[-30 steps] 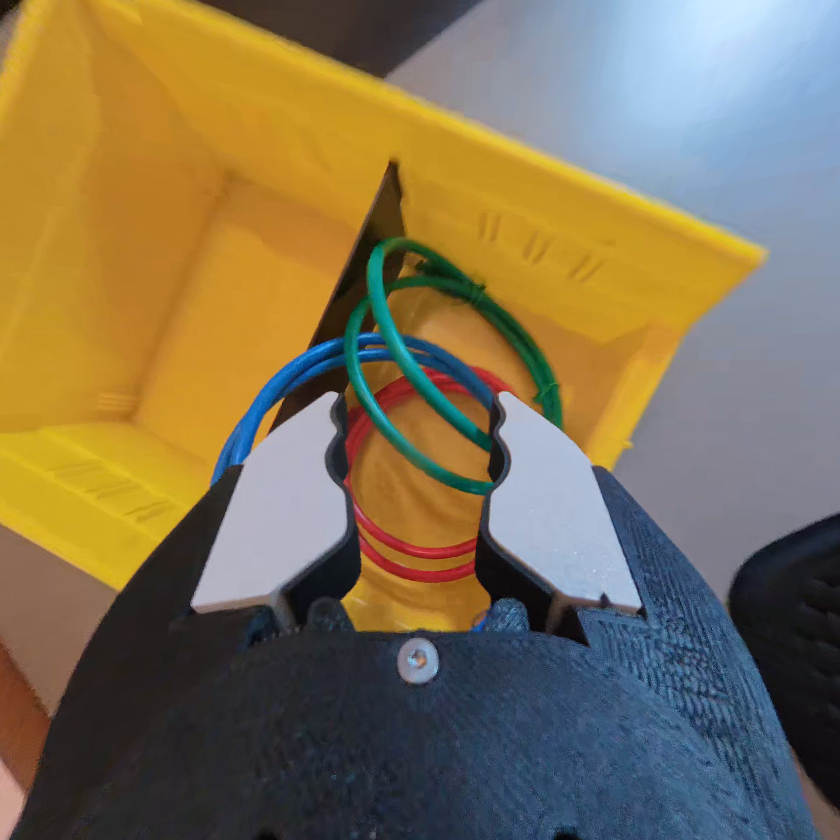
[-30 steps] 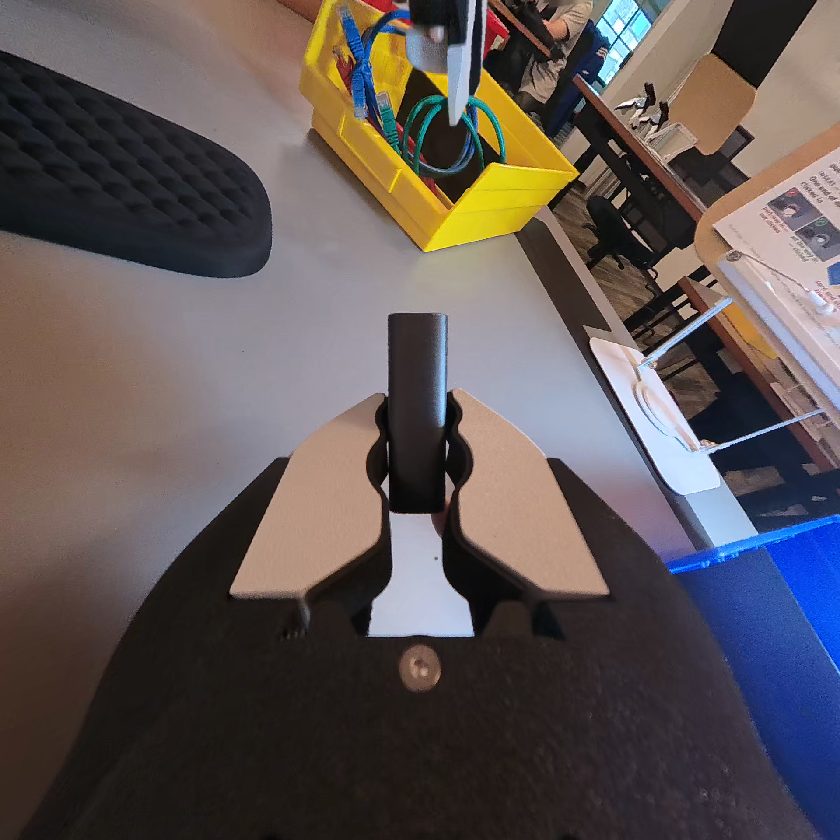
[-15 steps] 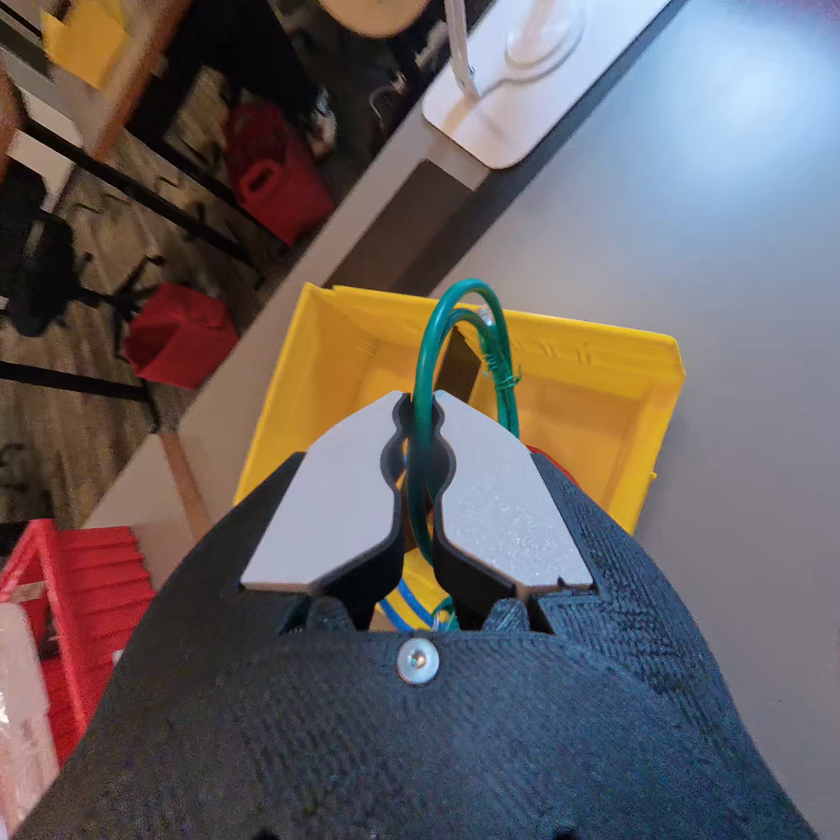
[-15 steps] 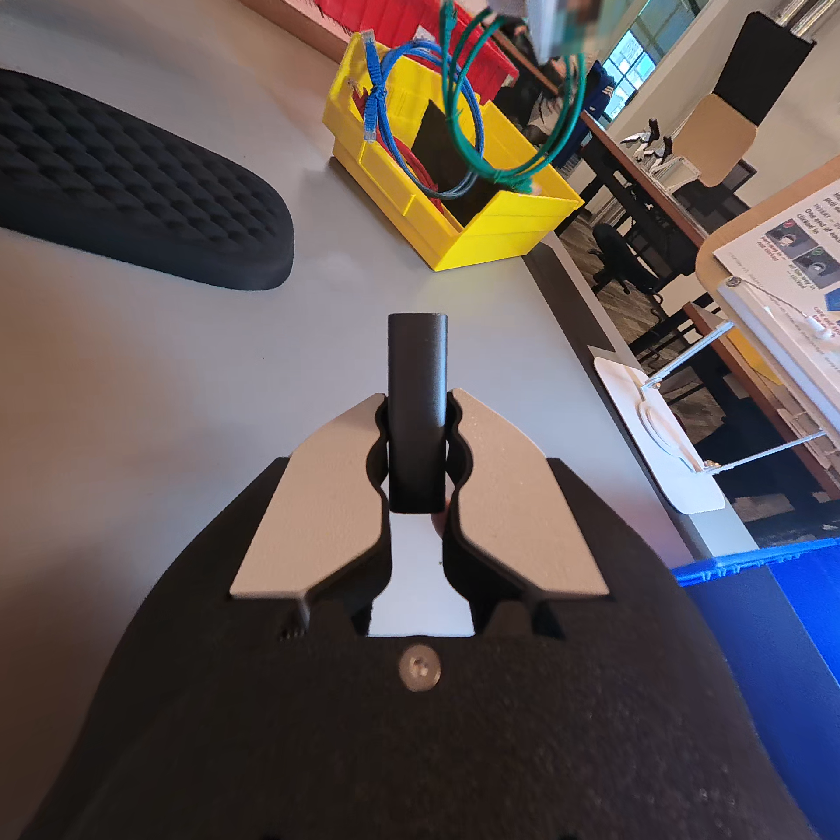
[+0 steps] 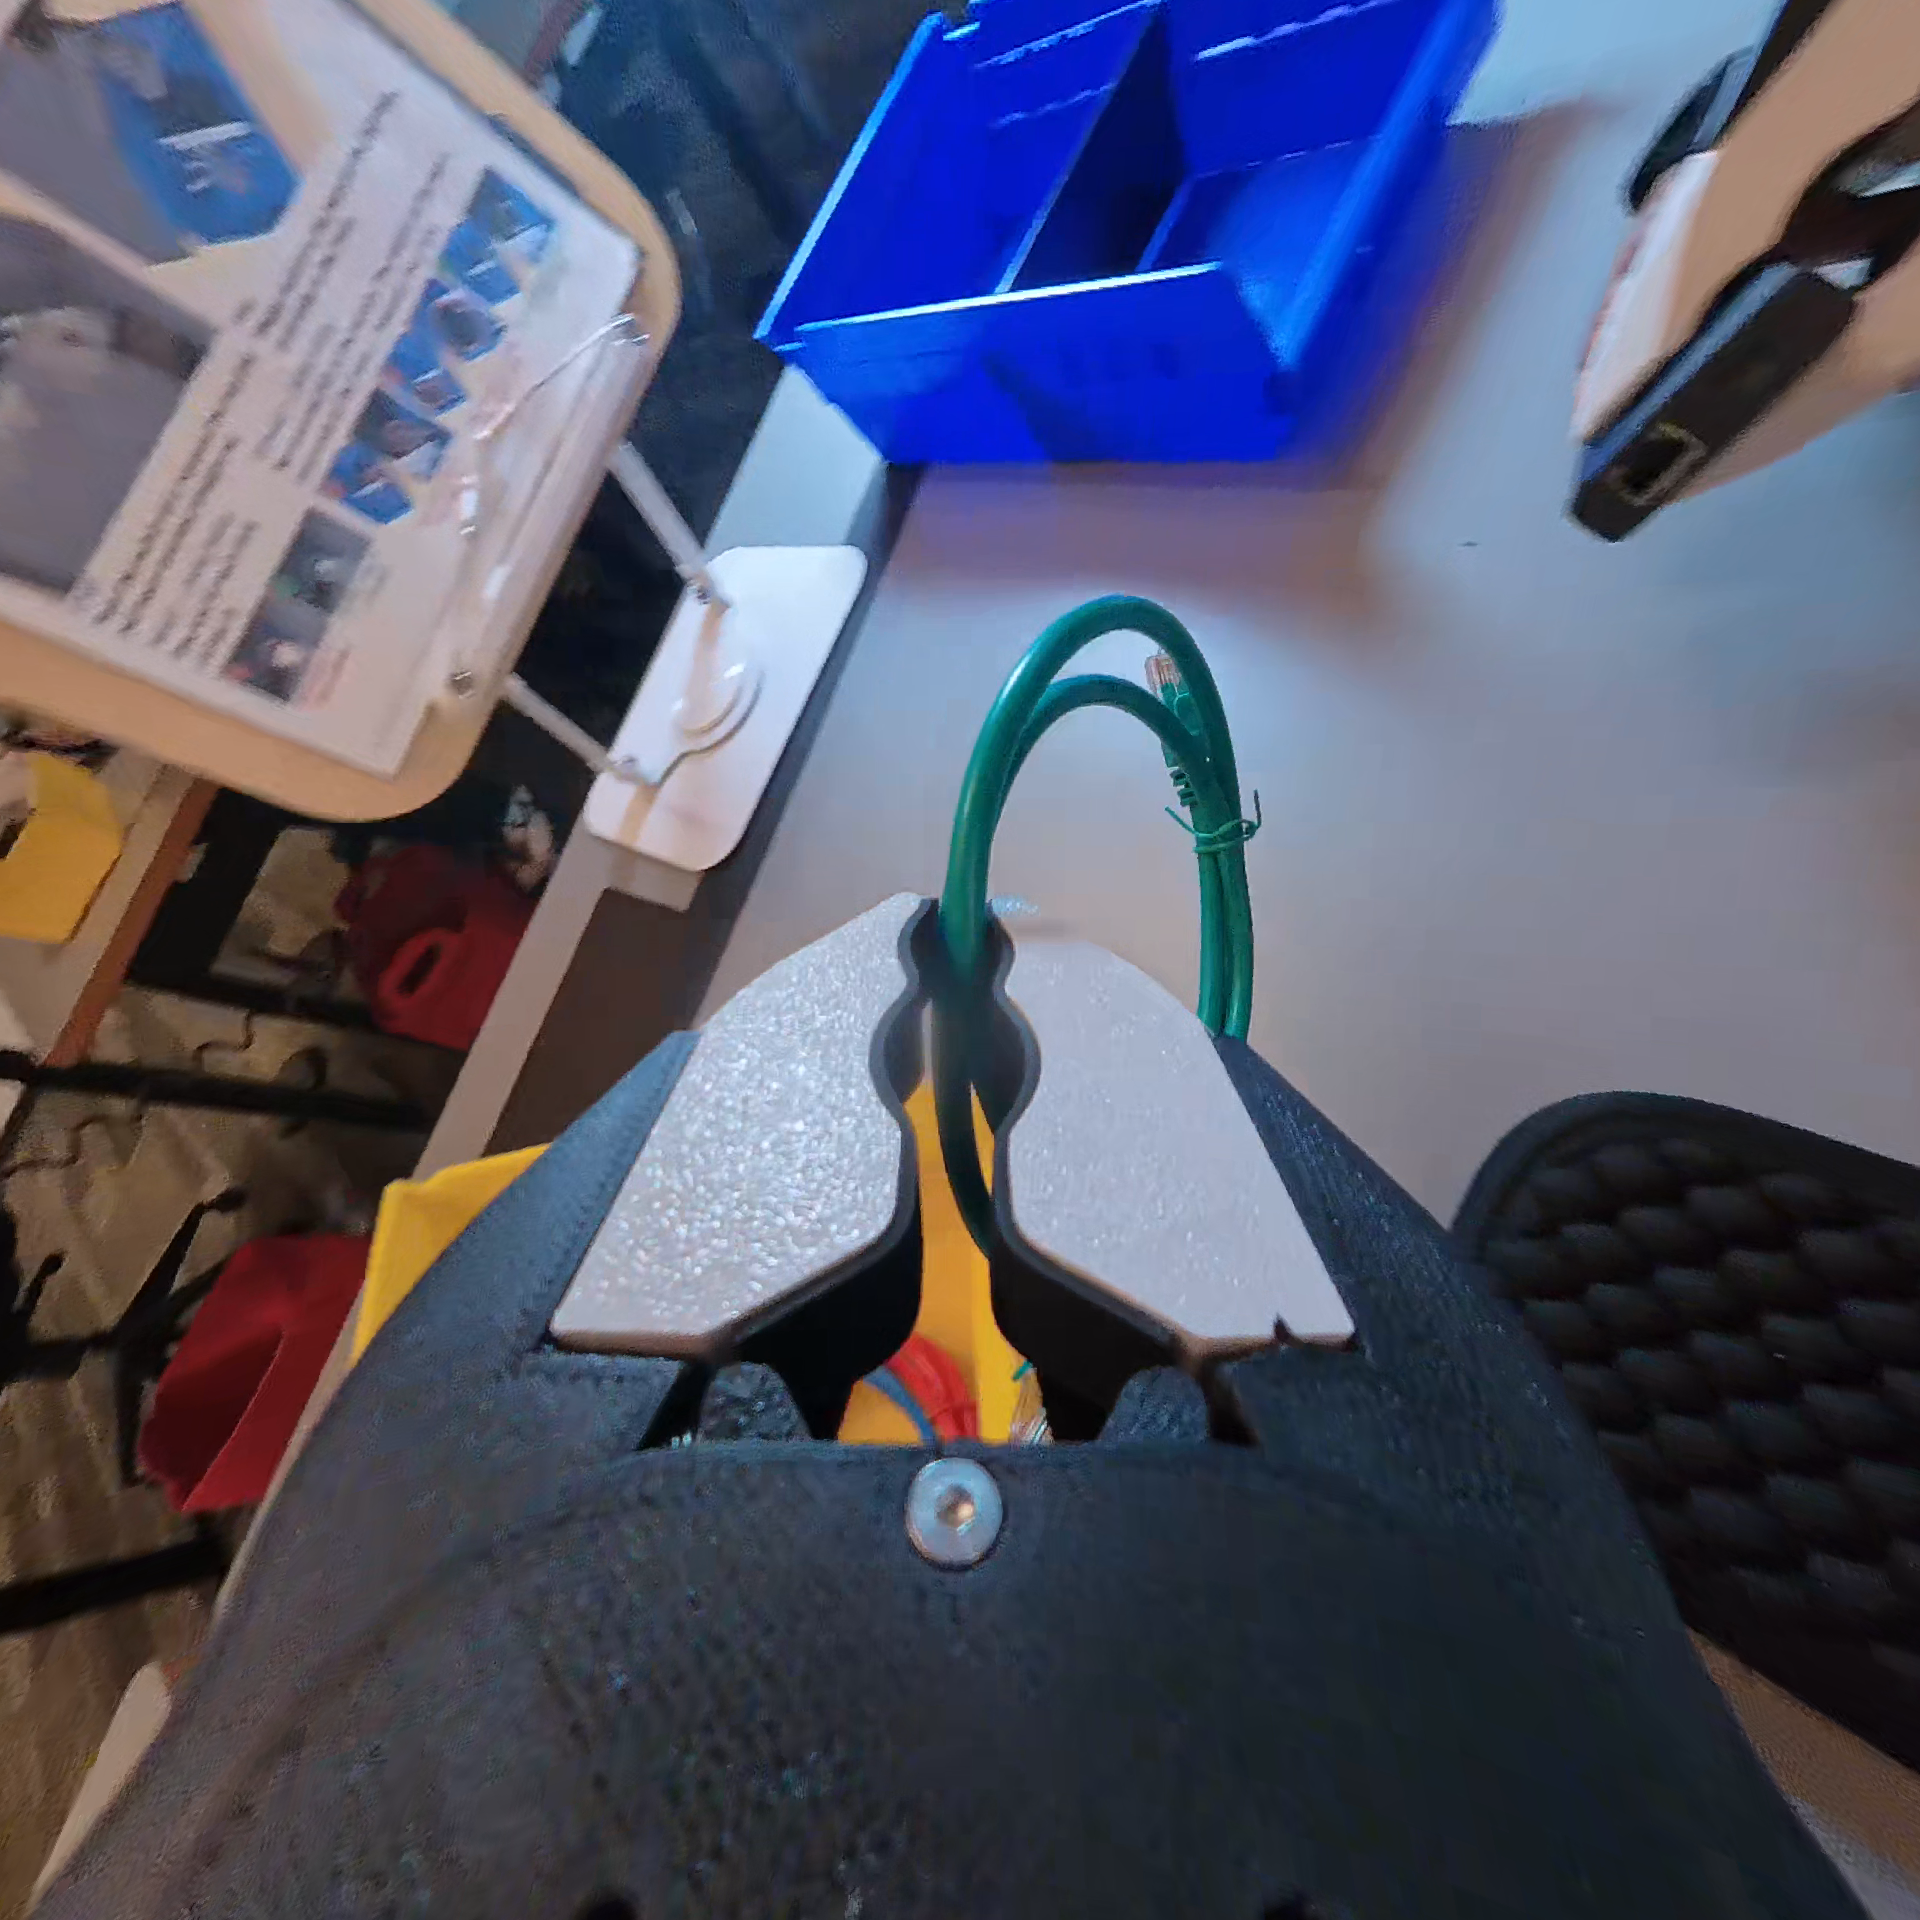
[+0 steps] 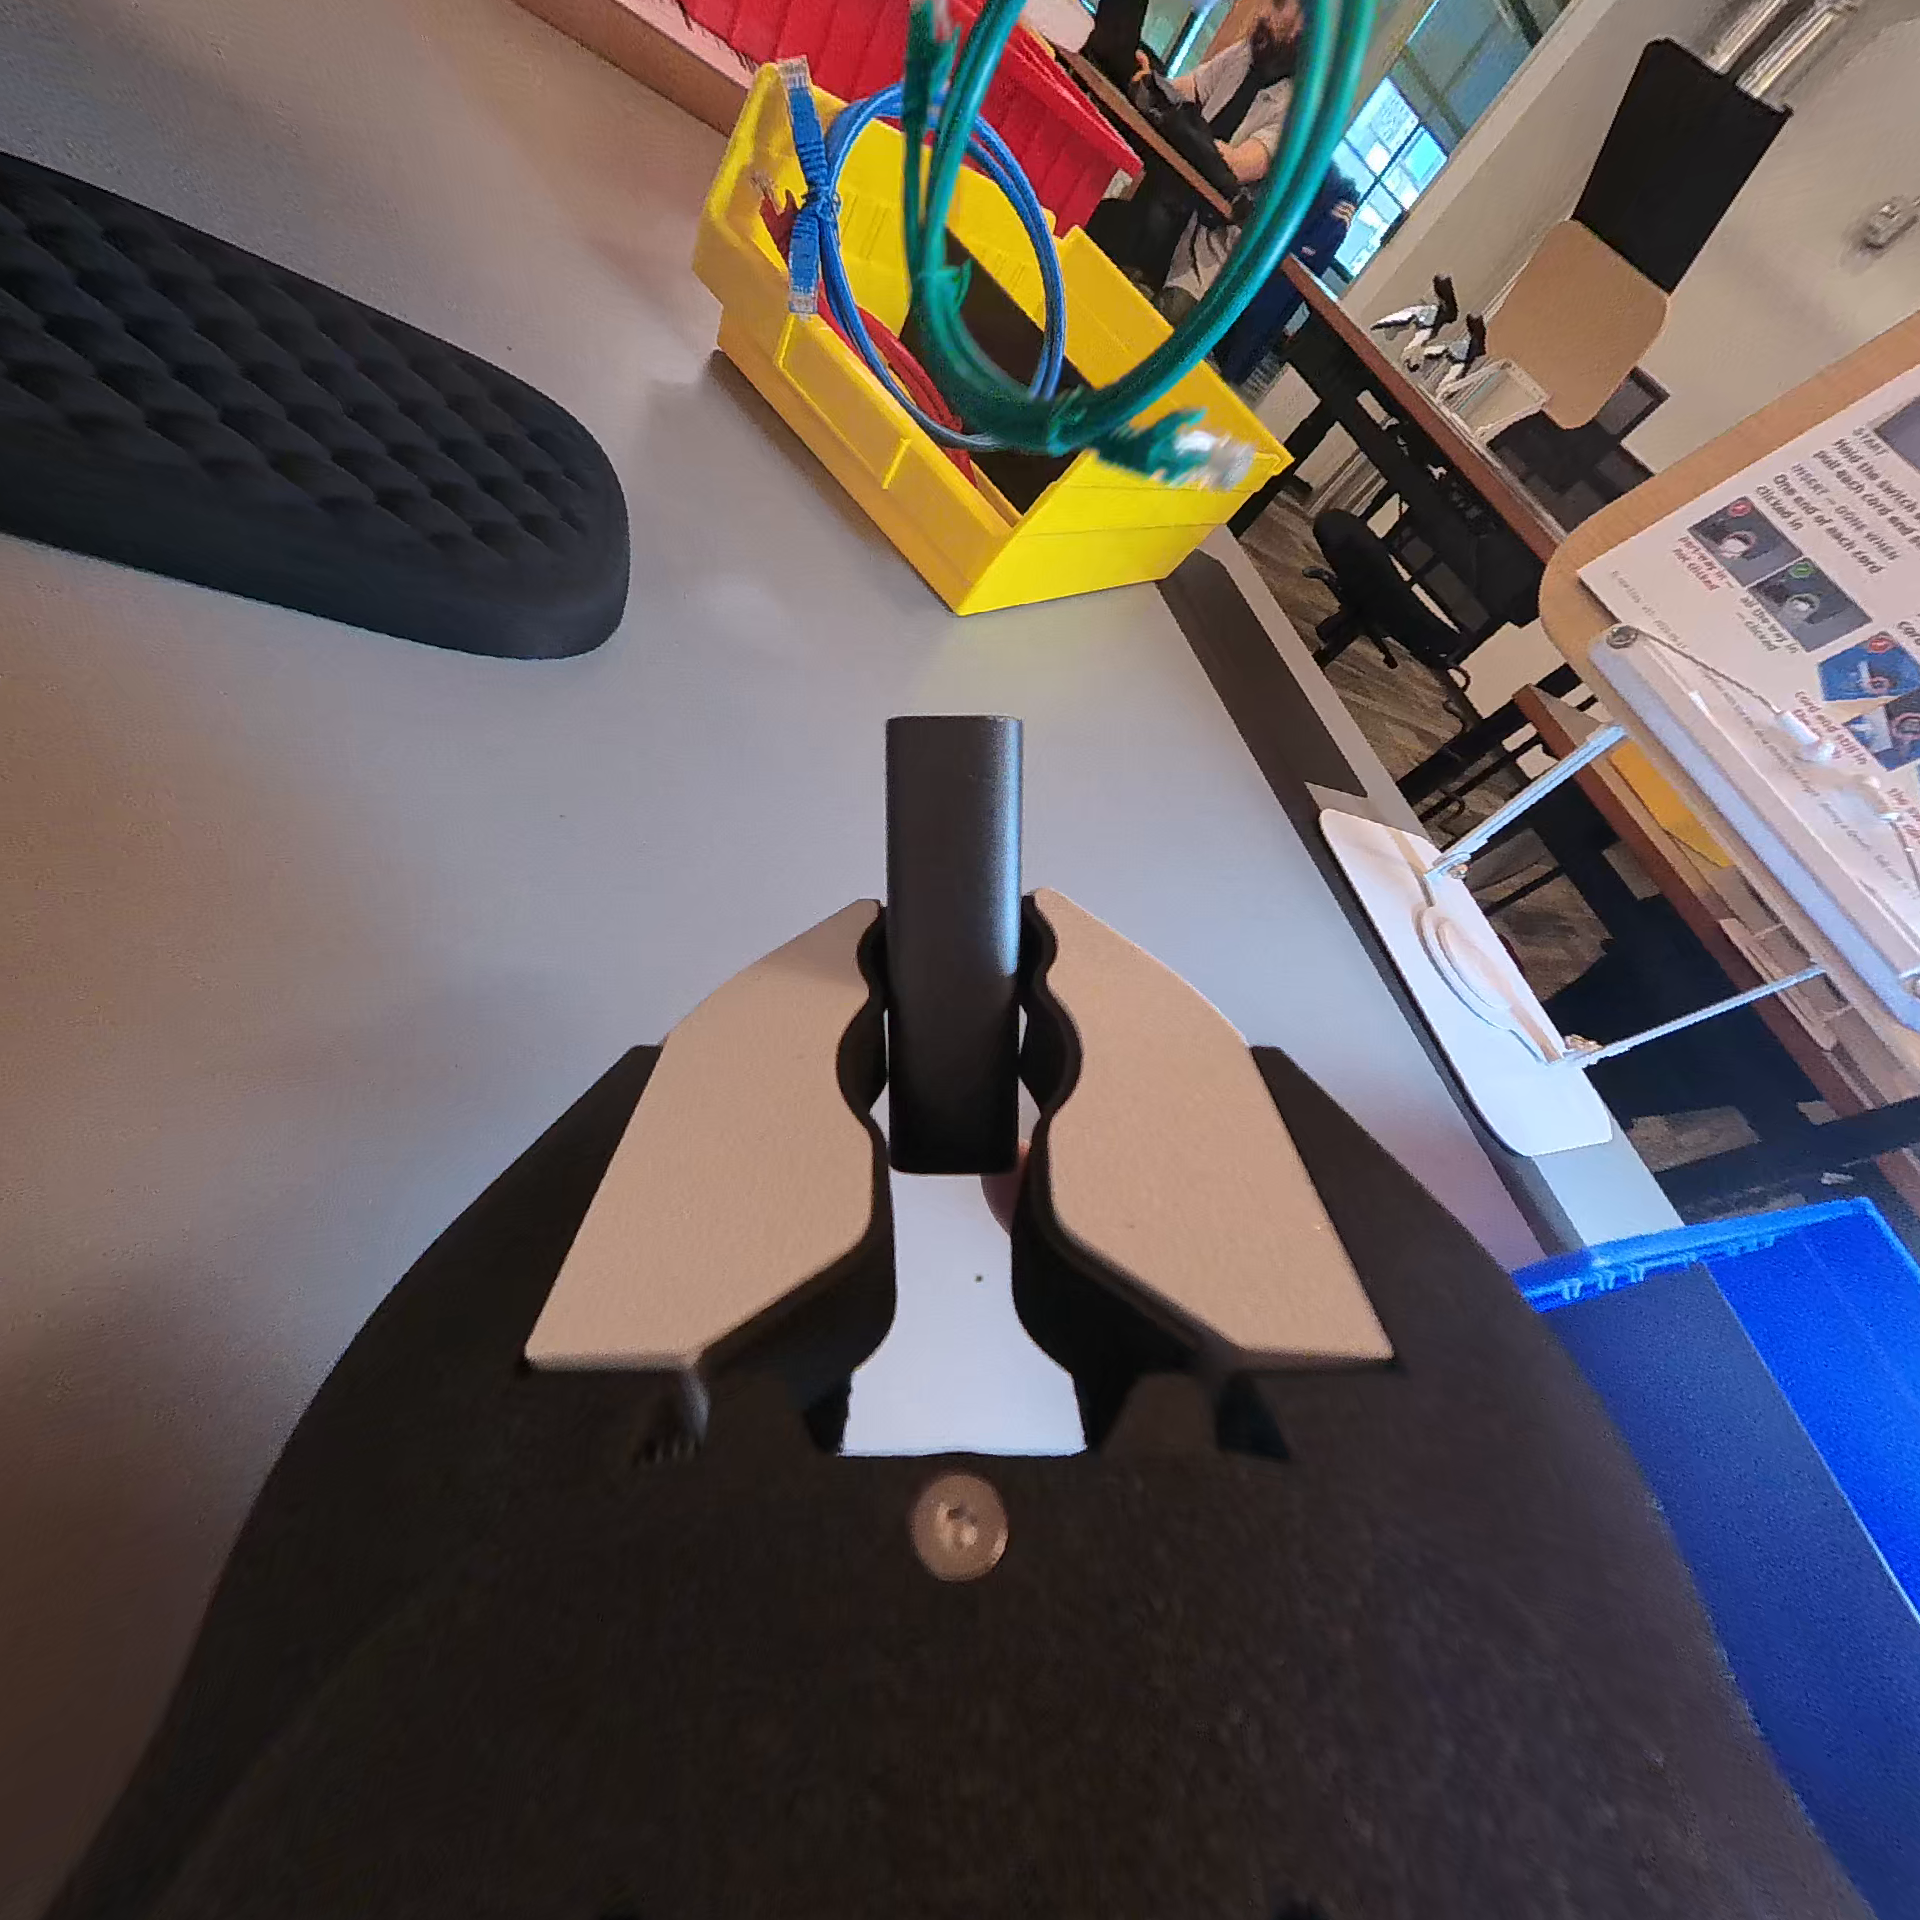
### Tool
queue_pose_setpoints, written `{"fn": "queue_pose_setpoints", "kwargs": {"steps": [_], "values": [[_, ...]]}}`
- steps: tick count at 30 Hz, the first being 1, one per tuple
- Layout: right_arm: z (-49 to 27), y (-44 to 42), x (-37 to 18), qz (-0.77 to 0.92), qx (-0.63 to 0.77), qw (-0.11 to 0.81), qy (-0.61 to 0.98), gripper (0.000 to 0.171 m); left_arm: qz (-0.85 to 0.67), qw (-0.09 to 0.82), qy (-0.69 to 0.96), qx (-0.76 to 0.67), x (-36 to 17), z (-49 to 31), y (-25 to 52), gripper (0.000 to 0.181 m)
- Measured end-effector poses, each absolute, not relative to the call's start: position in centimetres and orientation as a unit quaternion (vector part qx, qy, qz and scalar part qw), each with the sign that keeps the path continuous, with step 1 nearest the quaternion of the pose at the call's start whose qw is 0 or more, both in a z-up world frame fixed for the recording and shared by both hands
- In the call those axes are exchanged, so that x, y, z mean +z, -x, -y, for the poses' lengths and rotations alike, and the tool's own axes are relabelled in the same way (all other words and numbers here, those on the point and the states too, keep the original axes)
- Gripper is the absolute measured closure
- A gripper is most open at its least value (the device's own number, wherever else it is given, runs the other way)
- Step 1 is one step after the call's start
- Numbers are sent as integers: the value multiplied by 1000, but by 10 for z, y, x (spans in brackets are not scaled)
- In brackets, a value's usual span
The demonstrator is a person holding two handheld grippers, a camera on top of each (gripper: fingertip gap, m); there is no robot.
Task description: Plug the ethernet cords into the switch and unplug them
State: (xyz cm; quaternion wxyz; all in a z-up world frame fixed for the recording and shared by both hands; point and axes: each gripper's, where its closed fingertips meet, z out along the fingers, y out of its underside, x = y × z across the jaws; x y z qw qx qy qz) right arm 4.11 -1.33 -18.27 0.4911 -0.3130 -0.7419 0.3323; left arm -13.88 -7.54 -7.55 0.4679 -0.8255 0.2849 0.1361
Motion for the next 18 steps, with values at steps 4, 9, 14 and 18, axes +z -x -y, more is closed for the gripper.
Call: {"fn": "queue_pose_setpoints", "kwargs": {"steps": [4,9,14,18], "values": [[9,-42,-181,738,330,497,316,150,-320,449,832,54,-105,72,95,174],[3,-43,-176,730,332,504,320,150,-330,342,876,-84,-175,70,61,173],[-2,-44,-174,726,328,510,324,150,-302,319,898,-38,-210,45,78,141],[-4,-43,-174,724,333,508,327,149,-319,354,879,15,-194,41,66,142]]}}
